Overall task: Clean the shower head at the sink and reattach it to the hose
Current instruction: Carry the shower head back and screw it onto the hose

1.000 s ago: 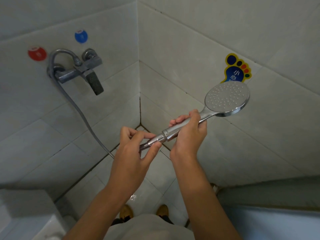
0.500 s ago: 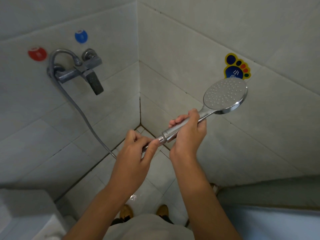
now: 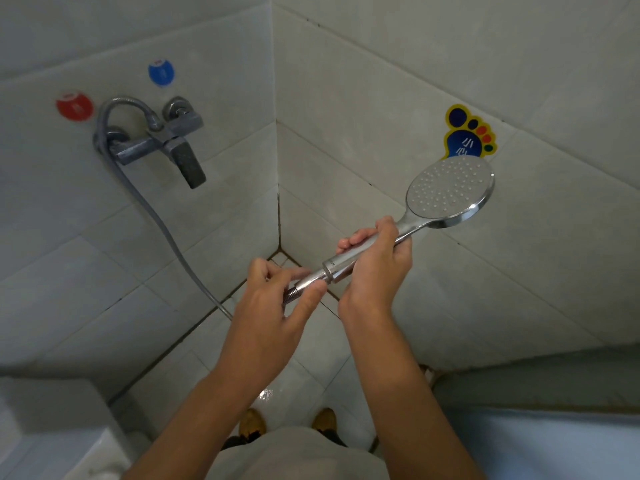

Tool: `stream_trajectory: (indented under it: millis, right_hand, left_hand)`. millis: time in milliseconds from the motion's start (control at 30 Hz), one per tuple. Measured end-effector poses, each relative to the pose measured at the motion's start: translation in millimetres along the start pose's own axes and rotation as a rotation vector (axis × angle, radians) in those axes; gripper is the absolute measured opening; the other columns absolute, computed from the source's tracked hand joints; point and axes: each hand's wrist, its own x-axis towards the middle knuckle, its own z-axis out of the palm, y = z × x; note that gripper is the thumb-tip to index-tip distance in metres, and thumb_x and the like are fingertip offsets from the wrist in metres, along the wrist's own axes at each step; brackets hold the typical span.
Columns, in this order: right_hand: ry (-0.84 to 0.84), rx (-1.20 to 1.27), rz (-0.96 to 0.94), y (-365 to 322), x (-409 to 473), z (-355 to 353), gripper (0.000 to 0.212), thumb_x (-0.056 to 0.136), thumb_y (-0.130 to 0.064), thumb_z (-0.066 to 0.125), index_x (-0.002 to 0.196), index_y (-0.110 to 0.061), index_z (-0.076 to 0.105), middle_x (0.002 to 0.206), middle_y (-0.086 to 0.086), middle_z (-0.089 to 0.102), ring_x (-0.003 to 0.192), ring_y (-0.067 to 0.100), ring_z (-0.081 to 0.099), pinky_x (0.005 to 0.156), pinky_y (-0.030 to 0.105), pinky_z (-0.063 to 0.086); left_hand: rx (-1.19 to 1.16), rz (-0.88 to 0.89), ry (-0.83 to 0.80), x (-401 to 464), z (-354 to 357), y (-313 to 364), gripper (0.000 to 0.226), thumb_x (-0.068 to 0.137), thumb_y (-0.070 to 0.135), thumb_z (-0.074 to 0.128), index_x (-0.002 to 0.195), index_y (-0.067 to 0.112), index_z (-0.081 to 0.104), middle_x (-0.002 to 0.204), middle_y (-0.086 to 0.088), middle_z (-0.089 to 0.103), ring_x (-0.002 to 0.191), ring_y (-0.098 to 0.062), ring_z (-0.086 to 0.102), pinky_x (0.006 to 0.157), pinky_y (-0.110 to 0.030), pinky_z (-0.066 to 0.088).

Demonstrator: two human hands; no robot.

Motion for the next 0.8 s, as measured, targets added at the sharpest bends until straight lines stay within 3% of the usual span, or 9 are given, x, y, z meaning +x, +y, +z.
stream_trajectory:
  millis: [67,167,400,500,567,633,800]
  right_hand:
    - [0.001,0.003,0.004,-0.3,-0.4,-0.6,0.012,0.101,-0.022,0.048,0.095,-0.011,0.049,0.059,0.005,0.052,0.050,0.019,0.056,0.056,0.030,0.053]
    - [0.005,0.004,0.000,-0.5,-1.3,-1.6,0.012,0.101,-0.022,0.048,0.095,-0.011,0.049,0.059,0.005,0.052,0.050,0.018,0.056,0.056,0.030,0.053]
    - [0.000,0.001,-0.002,-0.4,-3.1,-3.4,0.014,0.102,-0.022,0.048,0.095,-0.011,0.050,0.059,0.004,0.053,0.051,0.018,0.057,0.056,0.029,0.054]
    - [0.000,-0.001,-0.007,0.1,-2.7,-3.2,0.014,0.102,-0.022,0.048,0.093,-0.011,0.050,0.059,0.004,0.053,0.051,0.018,0.057,0.056,0.030,0.053]
    - [0.003,-0.002,-0.008,0.6,-2.3,-2.5,0.014,0.101,-0.022,0.048,0.093,-0.011,0.049,0.058,0.004,0.052,0.049,0.018,0.056,0.055,0.030,0.053]
    - [0.006,-0.002,-0.008,0.9,-1.4,-2.2,0.013,0.101,-0.021,0.048,0.093,-0.011,0.049,0.058,0.005,0.052,0.049,0.019,0.056,0.055,0.030,0.052]
    - [0.006,-0.003,-0.008,1.4,0.1,-2.3,0.012,0.102,-0.022,0.048,0.098,-0.011,0.051,0.060,0.005,0.053,0.052,0.019,0.057,0.056,0.030,0.054]
  left_hand:
    - [0.024,0.026,-0.010,-0.3,-0.2,0.3,0.054,0.085,0.059,0.036,0.109,0.022,0.066,0.087,0.015,0.037,0.078,-0.003,0.047,0.062,-0.013,0.043]
    - [0.024,0.024,0.019,-0.9,-0.5,-1.8,0.043,0.082,0.056,0.046,0.100,0.022,0.065,0.089,0.014,0.039,0.076,-0.007,0.048,0.057,-0.015,0.042]
    - [0.035,0.045,0.034,-3.3,1.3,-4.6,0.028,0.079,0.033,0.071,0.104,0.029,0.058,0.089,0.016,0.035,0.070,-0.004,0.043,0.054,-0.015,0.038]
    - [0.016,0.034,0.003,-3.3,2.1,-3.4,0.033,0.081,0.046,0.063,0.111,0.035,0.053,0.090,0.016,0.033,0.071,-0.001,0.043,0.058,-0.016,0.038]
    - [0.014,0.006,-0.018,-2.6,1.7,-1.5,0.043,0.082,0.061,0.045,0.115,0.035,0.054,0.093,0.017,0.034,0.077,0.003,0.045,0.059,-0.013,0.039]
    - [0.034,0.015,-0.030,-2.1,2.2,-1.2,0.048,0.086,0.061,0.031,0.109,0.030,0.059,0.092,0.017,0.035,0.081,0.003,0.047,0.058,-0.013,0.039]
    - [0.031,0.019,0.001,-0.2,1.8,-4.6,0.039,0.084,0.054,0.044,0.104,0.025,0.061,0.095,0.016,0.037,0.079,-0.005,0.049,0.058,-0.015,0.043]
